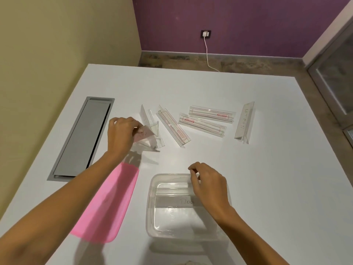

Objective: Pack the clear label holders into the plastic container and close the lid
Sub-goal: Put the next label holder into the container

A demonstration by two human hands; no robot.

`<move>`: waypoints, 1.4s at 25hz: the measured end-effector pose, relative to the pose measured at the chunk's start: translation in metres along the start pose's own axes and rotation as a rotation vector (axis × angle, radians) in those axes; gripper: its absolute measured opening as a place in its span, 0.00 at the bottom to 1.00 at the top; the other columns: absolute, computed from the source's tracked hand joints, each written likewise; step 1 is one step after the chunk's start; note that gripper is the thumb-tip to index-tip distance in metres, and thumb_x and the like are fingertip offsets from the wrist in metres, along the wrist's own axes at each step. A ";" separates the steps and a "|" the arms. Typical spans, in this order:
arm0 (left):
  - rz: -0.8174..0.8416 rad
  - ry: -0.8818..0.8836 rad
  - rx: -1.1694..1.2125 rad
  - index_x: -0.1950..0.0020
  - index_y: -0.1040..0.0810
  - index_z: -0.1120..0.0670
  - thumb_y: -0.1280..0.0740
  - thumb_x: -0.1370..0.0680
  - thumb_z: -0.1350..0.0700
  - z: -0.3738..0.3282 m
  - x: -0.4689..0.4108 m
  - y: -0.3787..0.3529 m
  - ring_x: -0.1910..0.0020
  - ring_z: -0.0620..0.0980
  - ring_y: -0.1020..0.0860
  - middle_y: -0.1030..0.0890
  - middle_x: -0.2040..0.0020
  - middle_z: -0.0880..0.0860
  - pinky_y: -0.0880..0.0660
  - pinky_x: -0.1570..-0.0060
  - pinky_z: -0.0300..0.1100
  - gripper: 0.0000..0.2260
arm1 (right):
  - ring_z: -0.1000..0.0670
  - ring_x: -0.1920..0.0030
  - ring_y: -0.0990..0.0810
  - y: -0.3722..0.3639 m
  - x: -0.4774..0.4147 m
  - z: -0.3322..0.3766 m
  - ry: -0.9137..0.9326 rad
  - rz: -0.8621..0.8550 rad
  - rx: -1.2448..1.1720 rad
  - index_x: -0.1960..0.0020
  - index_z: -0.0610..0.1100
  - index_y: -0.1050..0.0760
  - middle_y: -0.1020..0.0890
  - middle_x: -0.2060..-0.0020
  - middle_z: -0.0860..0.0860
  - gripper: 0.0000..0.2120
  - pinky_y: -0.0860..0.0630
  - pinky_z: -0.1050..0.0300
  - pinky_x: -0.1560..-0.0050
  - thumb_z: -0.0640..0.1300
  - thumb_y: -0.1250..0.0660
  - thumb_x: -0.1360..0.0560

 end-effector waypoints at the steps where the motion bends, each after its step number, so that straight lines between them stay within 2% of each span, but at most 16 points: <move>1: -0.029 0.035 0.082 0.58 0.16 0.55 0.29 0.27 0.59 -0.005 0.001 0.010 0.63 0.53 0.19 0.15 0.60 0.52 0.29 0.54 0.46 0.03 | 0.50 0.54 0.18 0.002 0.003 0.002 0.017 -0.018 -0.030 0.48 0.48 0.21 0.16 0.53 0.53 0.07 0.20 0.52 0.55 0.43 0.37 0.23; 3: -0.089 0.134 0.236 0.57 0.16 0.55 0.29 0.27 0.59 -0.015 0.004 0.027 0.64 0.50 0.19 0.15 0.58 0.51 0.28 0.62 0.41 0.02 | 0.51 0.50 0.20 0.005 0.008 0.004 0.042 -0.049 -0.115 0.45 0.48 0.21 0.18 0.50 0.53 0.08 0.21 0.54 0.51 0.41 0.35 0.23; 8: -0.235 0.336 0.608 0.59 0.19 0.53 0.29 0.27 0.58 -0.047 0.025 0.067 0.68 0.37 0.19 0.18 0.61 0.45 0.27 0.61 0.36 0.01 | 0.54 0.37 0.28 0.016 0.014 0.014 0.119 -0.094 -0.232 0.33 0.52 0.29 0.25 0.37 0.55 0.19 0.30 0.62 0.41 0.45 0.35 0.23; 10: -0.225 0.409 0.713 0.60 0.19 0.52 0.29 0.28 0.57 -0.059 0.040 0.075 0.68 0.36 0.19 0.17 0.63 0.43 0.28 0.63 0.32 0.02 | 0.55 0.33 0.31 0.022 0.014 0.017 0.113 -0.093 -0.303 0.29 0.53 0.35 0.29 0.33 0.56 0.24 0.32 0.62 0.37 0.50 0.33 0.24; 12: -0.187 0.468 0.815 0.59 0.19 0.52 0.29 0.28 0.57 -0.070 0.055 0.077 0.68 0.37 0.18 0.17 0.62 0.41 0.29 0.66 0.26 0.01 | 0.54 0.30 0.35 0.025 0.012 0.017 0.085 -0.055 -0.398 0.27 0.56 0.41 0.35 0.28 0.56 0.32 0.32 0.57 0.33 0.56 0.32 0.27; 14: -0.123 0.502 0.940 0.57 0.18 0.55 0.29 0.28 0.58 -0.079 0.071 0.075 0.67 0.42 0.16 0.15 0.60 0.44 0.29 0.66 0.23 0.01 | 0.54 0.27 0.39 0.026 0.011 0.015 0.048 0.022 -0.464 0.25 0.59 0.47 0.42 0.25 0.58 0.40 0.33 0.55 0.32 0.59 0.29 0.30; 16: -0.056 0.518 1.050 0.55 0.18 0.57 0.30 0.27 0.59 -0.086 0.088 0.069 0.65 0.48 0.15 0.14 0.57 0.49 0.26 0.63 0.25 0.03 | 0.57 0.29 0.36 0.028 0.013 0.010 0.024 0.102 -0.535 0.25 0.59 0.48 0.41 0.26 0.60 0.43 0.31 0.57 0.34 0.58 0.27 0.32; 18: 0.006 0.550 1.130 0.53 0.18 0.58 0.31 0.26 0.60 -0.091 0.105 0.061 0.62 0.51 0.15 0.14 0.55 0.50 0.23 0.58 0.30 0.04 | 0.62 0.39 0.28 0.031 0.015 0.002 0.031 0.179 -0.573 0.28 0.60 0.40 0.32 0.33 0.63 0.37 0.28 0.63 0.41 0.55 0.26 0.31; 20: 0.045 0.586 1.181 0.53 0.18 0.54 0.31 0.25 0.60 -0.093 0.122 0.053 0.59 0.51 0.15 0.14 0.56 0.47 0.20 0.57 0.37 0.04 | 0.61 0.46 0.24 0.031 0.018 -0.008 0.047 0.251 -0.569 0.34 0.61 0.32 0.24 0.41 0.63 0.29 0.25 0.64 0.47 0.52 0.25 0.31; 22: -0.006 0.524 1.059 0.49 0.22 0.47 0.29 0.27 0.60 -0.092 0.134 0.051 0.54 0.46 0.18 0.17 0.52 0.43 0.22 0.60 0.32 0.11 | 0.59 0.47 0.23 0.029 0.023 -0.018 0.055 0.300 -0.541 0.36 0.59 0.28 0.22 0.45 0.62 0.26 0.26 0.69 0.50 0.50 0.24 0.32; 24: -0.066 0.360 0.752 0.40 0.31 0.43 0.26 0.30 0.58 -0.092 0.143 0.054 0.47 0.41 0.25 0.25 0.42 0.42 0.27 0.53 0.30 0.24 | 0.56 0.46 0.24 0.025 0.027 -0.029 0.059 0.325 -0.443 0.36 0.56 0.28 0.22 0.45 0.60 0.27 0.28 0.66 0.46 0.49 0.24 0.32; 26: -0.044 0.117 0.395 0.32 0.34 0.47 0.25 0.31 0.57 -0.095 0.151 0.050 0.37 0.47 0.32 0.30 0.34 0.48 0.32 0.40 0.40 0.31 | 0.55 0.44 0.24 0.016 0.029 -0.040 0.070 0.365 -0.316 0.35 0.54 0.29 0.22 0.44 0.57 0.27 0.29 0.60 0.42 0.49 0.24 0.32; 28: 0.039 -0.121 0.100 0.33 0.28 0.51 0.23 0.34 0.59 -0.103 0.158 0.038 0.35 0.54 0.29 0.27 0.33 0.53 0.32 0.37 0.51 0.30 | 0.53 0.41 0.25 0.006 0.029 -0.047 0.097 0.418 -0.191 0.34 0.53 0.30 0.23 0.42 0.56 0.27 0.31 0.60 0.41 0.49 0.25 0.31; 31: 0.126 -0.313 -0.026 0.47 0.17 0.52 0.19 0.42 0.62 -0.111 0.171 0.022 0.50 0.51 0.18 0.16 0.47 0.52 0.25 0.45 0.51 0.25 | 0.52 0.37 0.28 -0.012 0.028 -0.053 0.125 0.495 -0.074 0.32 0.50 0.31 0.24 0.39 0.53 0.29 0.32 0.57 0.37 0.47 0.26 0.30; 33: 0.180 -0.348 -0.046 0.53 0.15 0.51 0.17 0.45 0.62 -0.111 0.174 0.012 0.59 0.48 0.16 0.14 0.56 0.49 0.21 0.51 0.48 0.23 | 0.50 0.35 0.29 -0.023 0.026 -0.056 0.126 0.539 -0.007 0.30 0.49 0.32 0.26 0.37 0.51 0.29 0.32 0.54 0.35 0.47 0.27 0.29; 35: 0.244 -0.343 -0.064 0.54 0.15 0.50 0.17 0.46 0.60 -0.110 0.175 0.003 0.63 0.47 0.17 0.14 0.59 0.47 0.20 0.54 0.45 0.22 | 0.48 0.33 0.31 -0.033 0.024 -0.060 0.118 0.585 0.048 0.28 0.48 0.34 0.27 0.34 0.50 0.30 0.33 0.53 0.33 0.46 0.29 0.28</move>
Point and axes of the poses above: each hand's wrist, its own x-axis away from the middle knuckle, its own y-axis out of the back of the hand, z = x × y, the point moved 4 cm from there along -x, towards the middle knuckle
